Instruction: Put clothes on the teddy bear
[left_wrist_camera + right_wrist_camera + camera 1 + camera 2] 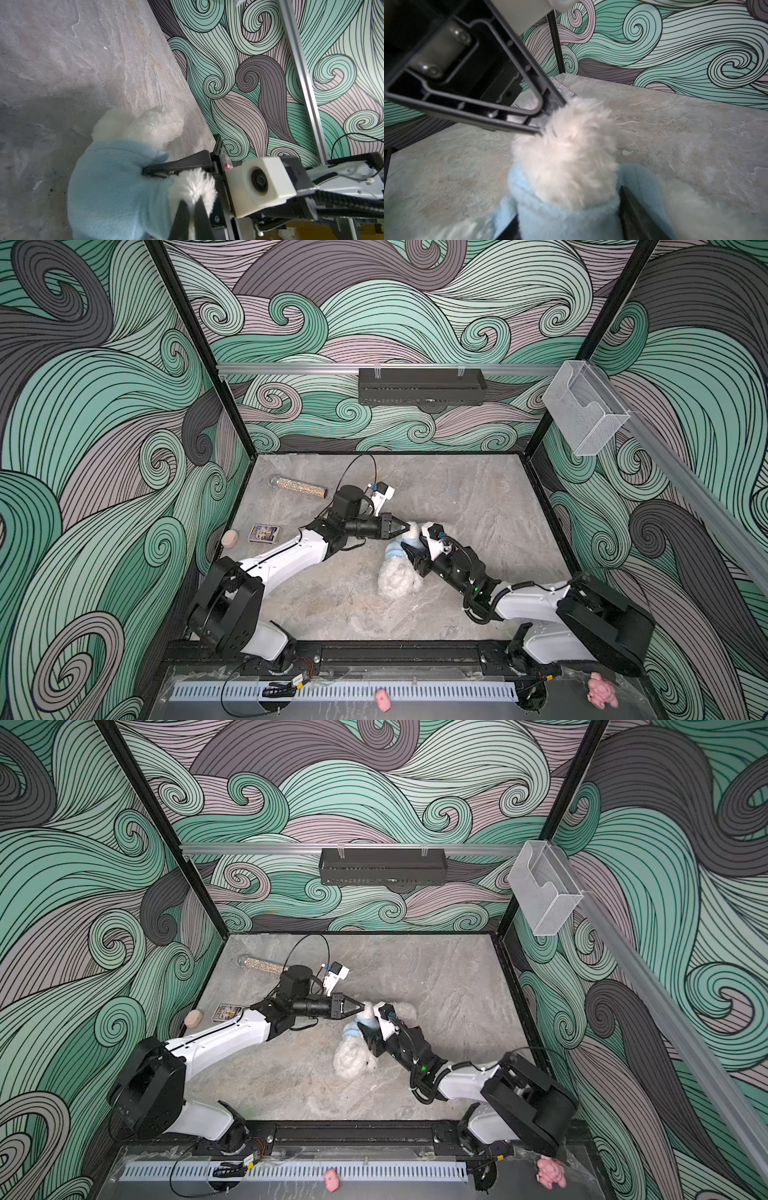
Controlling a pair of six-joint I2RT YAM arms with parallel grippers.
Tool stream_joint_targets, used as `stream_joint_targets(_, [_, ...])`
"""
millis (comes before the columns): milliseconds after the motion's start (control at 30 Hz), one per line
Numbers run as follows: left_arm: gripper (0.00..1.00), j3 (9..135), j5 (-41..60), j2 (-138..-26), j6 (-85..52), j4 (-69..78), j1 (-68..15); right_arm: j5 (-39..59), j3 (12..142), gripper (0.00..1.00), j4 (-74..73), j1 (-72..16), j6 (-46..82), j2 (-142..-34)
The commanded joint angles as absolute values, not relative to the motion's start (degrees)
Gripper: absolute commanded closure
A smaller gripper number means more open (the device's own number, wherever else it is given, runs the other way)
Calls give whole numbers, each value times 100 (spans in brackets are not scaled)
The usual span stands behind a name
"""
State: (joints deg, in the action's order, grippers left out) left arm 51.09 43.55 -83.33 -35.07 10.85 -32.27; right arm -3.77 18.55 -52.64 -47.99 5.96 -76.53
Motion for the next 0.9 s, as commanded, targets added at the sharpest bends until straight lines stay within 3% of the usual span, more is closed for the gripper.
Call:
stream_joint_targets(0, [100, 5367, 4418, -8270, -2560, 1211, -3067, -51, 2091, 39, -3260, -4751, 244, -7217])
stream_joint_targets(233, [96, 5611, 4522, -8850, -2416, 1305, -3067, 600, 2448, 34, -2303, -4290, 410, -6105])
stream_joint_targets(433, [70, 6082, 3384, -8927, -2094, 610, -2952, 662, 2539, 33, -1712, -3947, 481, -5805])
stream_joint_targets(667, [41, 5892, 340, -8192, -1815, -262, -2758, 371, 2670, 35, -1598, -3704, 699, -6026])
stream_joint_targets(867, [22, 4887, 217, -6815, -1939, -672, -2818, 134, 2799, 35, -1464, -3554, 773, -6272])
